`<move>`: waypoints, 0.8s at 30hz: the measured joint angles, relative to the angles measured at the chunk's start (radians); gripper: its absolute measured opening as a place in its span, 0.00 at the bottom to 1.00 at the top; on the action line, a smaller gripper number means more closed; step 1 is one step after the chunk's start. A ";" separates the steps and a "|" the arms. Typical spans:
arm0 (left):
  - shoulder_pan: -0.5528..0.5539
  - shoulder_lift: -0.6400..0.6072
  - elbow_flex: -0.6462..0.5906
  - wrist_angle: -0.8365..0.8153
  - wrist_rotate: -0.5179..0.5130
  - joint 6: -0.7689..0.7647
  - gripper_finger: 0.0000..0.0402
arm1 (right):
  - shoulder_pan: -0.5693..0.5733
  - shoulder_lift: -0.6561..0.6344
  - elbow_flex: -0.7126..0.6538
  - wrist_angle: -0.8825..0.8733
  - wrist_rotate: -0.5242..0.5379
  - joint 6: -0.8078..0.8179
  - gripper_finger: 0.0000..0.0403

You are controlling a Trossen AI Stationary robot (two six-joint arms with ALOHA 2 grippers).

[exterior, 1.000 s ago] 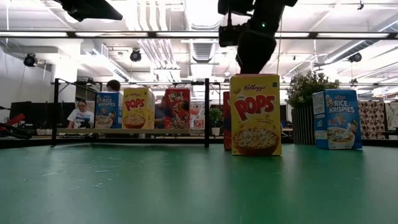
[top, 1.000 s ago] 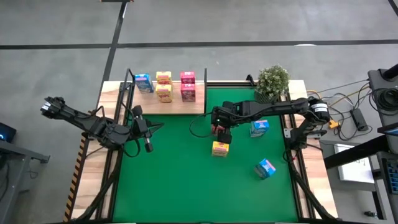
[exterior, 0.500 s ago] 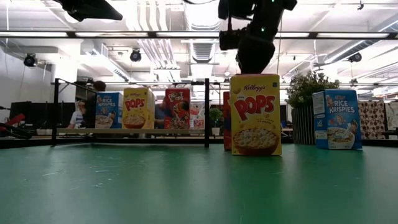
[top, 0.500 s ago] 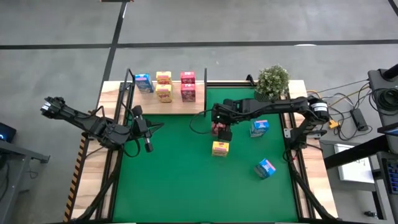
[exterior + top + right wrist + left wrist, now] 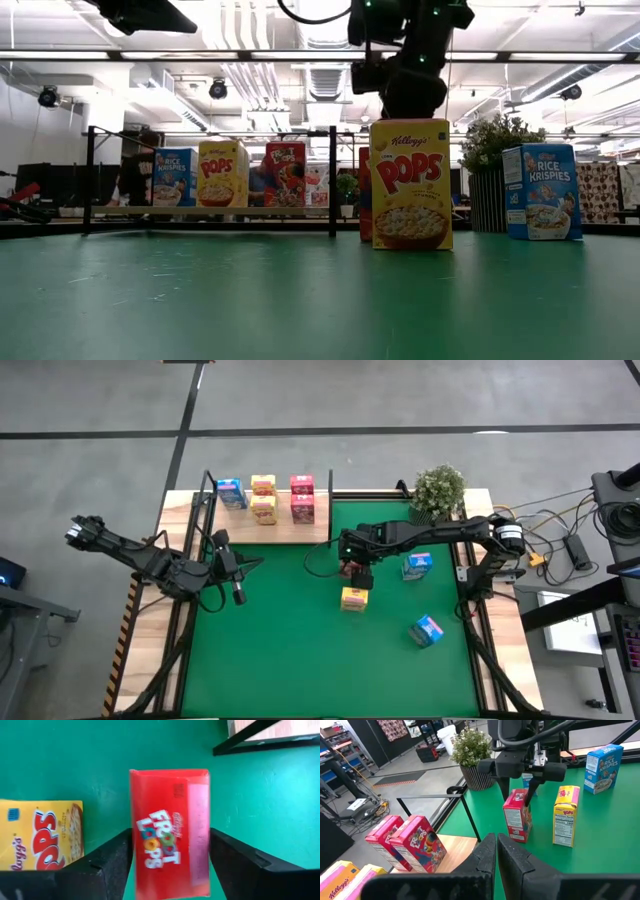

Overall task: Stack cereal on shelf
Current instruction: Put the red cereal box aligned with the red cereal box on the shelf

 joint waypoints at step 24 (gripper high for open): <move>0.000 0.000 -0.002 0.000 0.000 0.000 0.00 | 0.000 -0.003 0.041 -0.031 0.000 0.000 0.49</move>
